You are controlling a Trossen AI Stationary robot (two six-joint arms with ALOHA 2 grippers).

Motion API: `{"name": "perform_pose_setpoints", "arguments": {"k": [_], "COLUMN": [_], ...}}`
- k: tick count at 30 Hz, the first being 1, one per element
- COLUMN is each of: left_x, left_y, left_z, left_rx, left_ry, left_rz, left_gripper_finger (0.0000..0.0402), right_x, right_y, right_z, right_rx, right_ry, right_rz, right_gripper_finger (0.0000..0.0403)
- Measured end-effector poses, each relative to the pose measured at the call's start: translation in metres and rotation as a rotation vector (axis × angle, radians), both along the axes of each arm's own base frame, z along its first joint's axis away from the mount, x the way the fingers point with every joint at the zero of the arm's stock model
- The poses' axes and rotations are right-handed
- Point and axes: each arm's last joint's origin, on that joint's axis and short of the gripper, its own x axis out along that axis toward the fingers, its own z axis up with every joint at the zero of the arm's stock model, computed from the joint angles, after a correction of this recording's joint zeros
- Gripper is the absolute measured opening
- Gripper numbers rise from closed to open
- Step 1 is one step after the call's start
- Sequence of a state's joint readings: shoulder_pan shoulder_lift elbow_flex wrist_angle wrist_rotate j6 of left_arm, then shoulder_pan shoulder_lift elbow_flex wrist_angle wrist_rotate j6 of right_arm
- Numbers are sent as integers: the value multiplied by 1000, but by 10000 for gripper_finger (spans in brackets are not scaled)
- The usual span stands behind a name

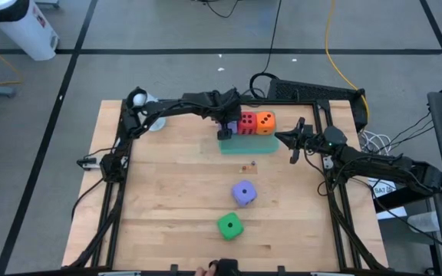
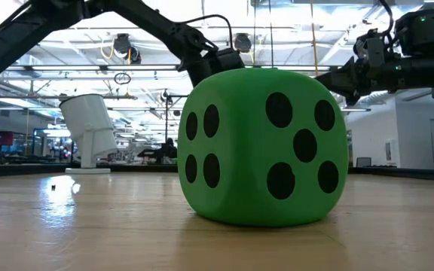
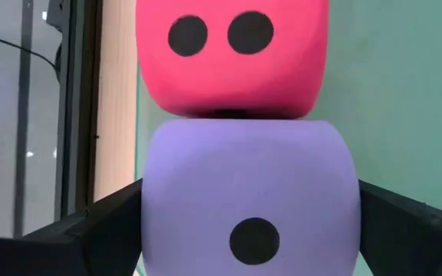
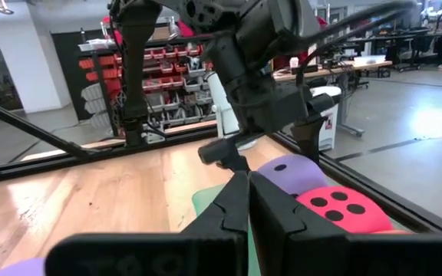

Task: Pick & Place Dice
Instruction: Put the left big violet dice into the transparent blue bin

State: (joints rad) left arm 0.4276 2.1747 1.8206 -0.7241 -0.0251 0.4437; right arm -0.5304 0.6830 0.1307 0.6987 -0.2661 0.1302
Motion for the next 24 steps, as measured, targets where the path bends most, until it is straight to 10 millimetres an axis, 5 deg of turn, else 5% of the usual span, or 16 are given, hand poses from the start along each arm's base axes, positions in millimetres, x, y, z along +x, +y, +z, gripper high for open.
{"name": "perform_pose_setpoints", "arguments": {"k": [6,16,24], "left_x": [4,1,-1], "left_y": [-1,-3,5], "left_z": [19,16,17], "left_rx": [-65,-75,-81], "left_ry": [-72,-38,-62], "left_rz": [31,13,-4], "left_gripper_finger": [398,400,400], "right_x": [0,2,31], "right_y": [0,0,-17], "right_z": [0,-2,7], "right_rx": [14,51,40], "right_ry": [-3,10,108], "right_rz": [1,27,10], "right_gripper_finger": [4,1,0]}}
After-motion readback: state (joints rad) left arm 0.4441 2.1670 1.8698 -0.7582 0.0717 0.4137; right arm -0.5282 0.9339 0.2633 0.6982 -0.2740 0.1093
